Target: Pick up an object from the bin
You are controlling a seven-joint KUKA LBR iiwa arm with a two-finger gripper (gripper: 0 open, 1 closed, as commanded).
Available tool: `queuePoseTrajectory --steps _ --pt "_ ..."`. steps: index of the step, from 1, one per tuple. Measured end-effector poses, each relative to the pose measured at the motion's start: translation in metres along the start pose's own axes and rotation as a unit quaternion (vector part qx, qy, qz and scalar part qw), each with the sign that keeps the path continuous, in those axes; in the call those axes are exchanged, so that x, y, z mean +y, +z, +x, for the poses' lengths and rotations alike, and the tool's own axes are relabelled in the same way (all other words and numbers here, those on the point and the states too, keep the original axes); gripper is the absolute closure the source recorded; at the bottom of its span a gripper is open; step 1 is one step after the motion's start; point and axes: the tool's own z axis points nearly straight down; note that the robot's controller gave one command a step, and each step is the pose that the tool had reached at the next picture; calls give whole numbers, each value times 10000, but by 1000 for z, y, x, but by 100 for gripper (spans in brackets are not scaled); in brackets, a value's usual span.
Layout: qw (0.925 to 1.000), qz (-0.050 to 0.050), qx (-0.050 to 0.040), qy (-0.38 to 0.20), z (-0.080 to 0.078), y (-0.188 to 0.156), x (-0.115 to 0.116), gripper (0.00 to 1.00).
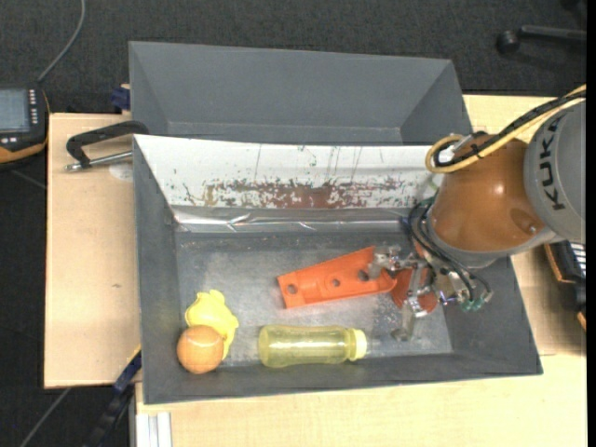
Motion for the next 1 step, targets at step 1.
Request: queuePoseTrajectory --steps 1 --pt "9890 1 -74 1474 -31 30 -9 100"
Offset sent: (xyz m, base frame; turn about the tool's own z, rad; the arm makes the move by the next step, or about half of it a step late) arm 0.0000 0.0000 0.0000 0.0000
